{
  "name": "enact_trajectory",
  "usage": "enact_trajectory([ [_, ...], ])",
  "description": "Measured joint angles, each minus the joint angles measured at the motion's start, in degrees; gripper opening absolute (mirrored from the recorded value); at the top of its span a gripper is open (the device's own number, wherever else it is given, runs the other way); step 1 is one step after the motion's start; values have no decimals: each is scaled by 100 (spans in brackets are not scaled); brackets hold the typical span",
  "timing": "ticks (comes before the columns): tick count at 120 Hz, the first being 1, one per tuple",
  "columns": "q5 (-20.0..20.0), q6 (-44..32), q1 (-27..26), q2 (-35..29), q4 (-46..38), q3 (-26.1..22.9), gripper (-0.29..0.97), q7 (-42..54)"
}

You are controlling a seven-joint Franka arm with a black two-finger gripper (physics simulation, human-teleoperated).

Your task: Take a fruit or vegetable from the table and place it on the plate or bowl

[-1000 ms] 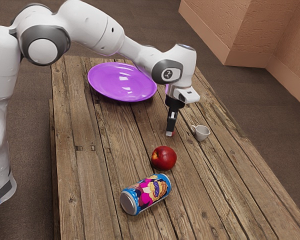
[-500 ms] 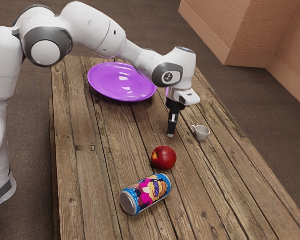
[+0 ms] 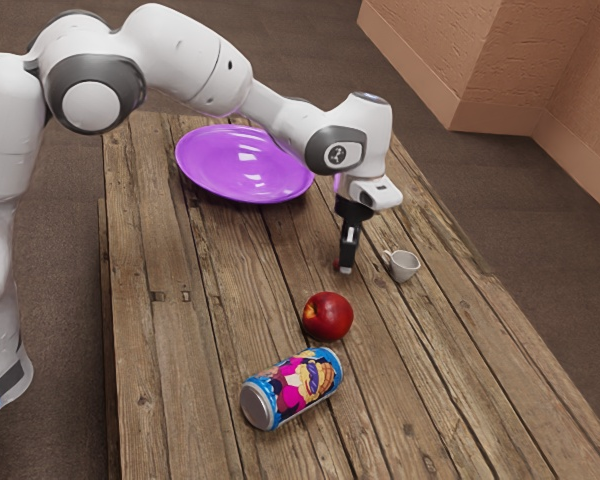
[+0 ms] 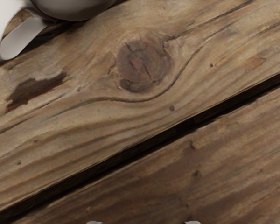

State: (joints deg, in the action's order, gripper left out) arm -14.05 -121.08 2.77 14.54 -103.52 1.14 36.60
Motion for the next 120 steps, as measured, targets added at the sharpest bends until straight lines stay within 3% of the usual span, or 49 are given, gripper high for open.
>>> enact_trajectory([
  [22, 1, -27, 4, -80, -10, 0, 13, 0],
  [50, 5, -30, -52, -677, -63, 73, 14, -61],
  [68, 17, -17, -189, -1940, -884, 842, 14, -159],
  [81, 24, -1, 411, -2379, -1313, 1058, 14, -229],
  [114, 32, 20, 1654, -2397, -1436, 1096, 14, -350],
  [120, 14, 76, 1721, -2402, -1430, 1137, 27, -360],
])
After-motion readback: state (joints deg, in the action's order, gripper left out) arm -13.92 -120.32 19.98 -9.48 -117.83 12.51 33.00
